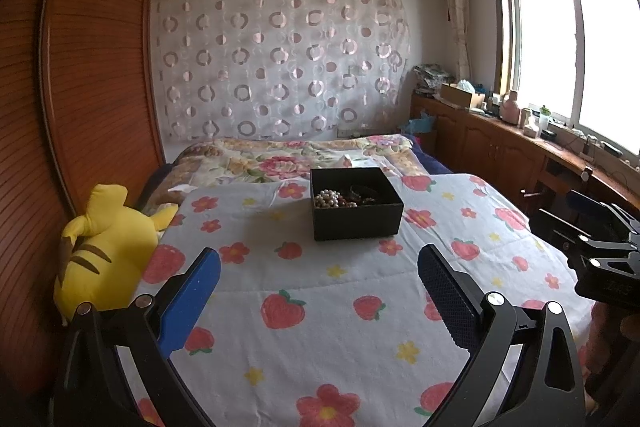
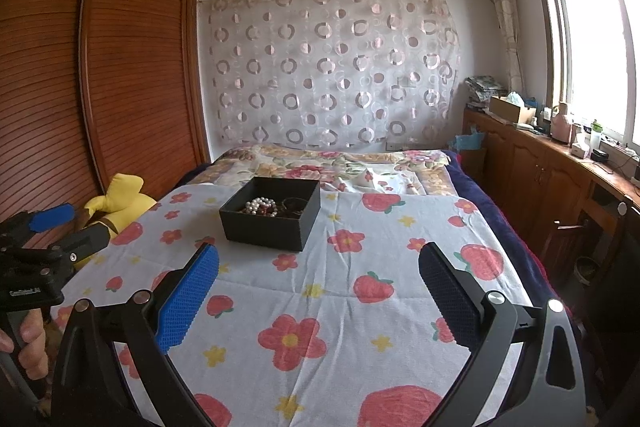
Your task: Organize jewelry
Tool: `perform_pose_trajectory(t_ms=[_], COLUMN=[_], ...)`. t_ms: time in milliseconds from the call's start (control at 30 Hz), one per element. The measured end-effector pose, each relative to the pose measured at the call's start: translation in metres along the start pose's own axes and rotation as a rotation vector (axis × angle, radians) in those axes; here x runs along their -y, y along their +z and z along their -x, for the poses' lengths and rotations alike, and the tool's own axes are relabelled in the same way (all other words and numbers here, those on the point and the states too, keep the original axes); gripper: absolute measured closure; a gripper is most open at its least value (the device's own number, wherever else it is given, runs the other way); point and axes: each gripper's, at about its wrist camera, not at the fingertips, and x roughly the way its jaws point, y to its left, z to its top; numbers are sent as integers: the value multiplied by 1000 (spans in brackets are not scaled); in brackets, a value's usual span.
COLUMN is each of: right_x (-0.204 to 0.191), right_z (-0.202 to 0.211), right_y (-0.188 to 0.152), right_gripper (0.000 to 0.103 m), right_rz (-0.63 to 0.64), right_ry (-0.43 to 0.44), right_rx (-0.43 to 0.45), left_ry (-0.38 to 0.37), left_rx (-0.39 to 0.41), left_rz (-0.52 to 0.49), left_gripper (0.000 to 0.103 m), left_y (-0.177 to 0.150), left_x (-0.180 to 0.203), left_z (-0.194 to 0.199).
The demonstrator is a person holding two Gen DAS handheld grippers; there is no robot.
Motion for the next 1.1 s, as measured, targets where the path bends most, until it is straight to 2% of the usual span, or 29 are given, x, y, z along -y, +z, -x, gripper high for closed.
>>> perform_pose_trajectory(t_ms=[400,1100], right_x=[-1,0], right_z=[6,7], right_y=[0,1], right_gripper=[2,2], right_rz=[-9,-11], right_ry=[-10,-10], right_rx=[8,9], left_ry=[6,7], left_rx=[28,29], left_rz=[-2,-2], left_gripper=[8,8], left_y=[2,2], left_x=[8,6], left_z=[8,7])
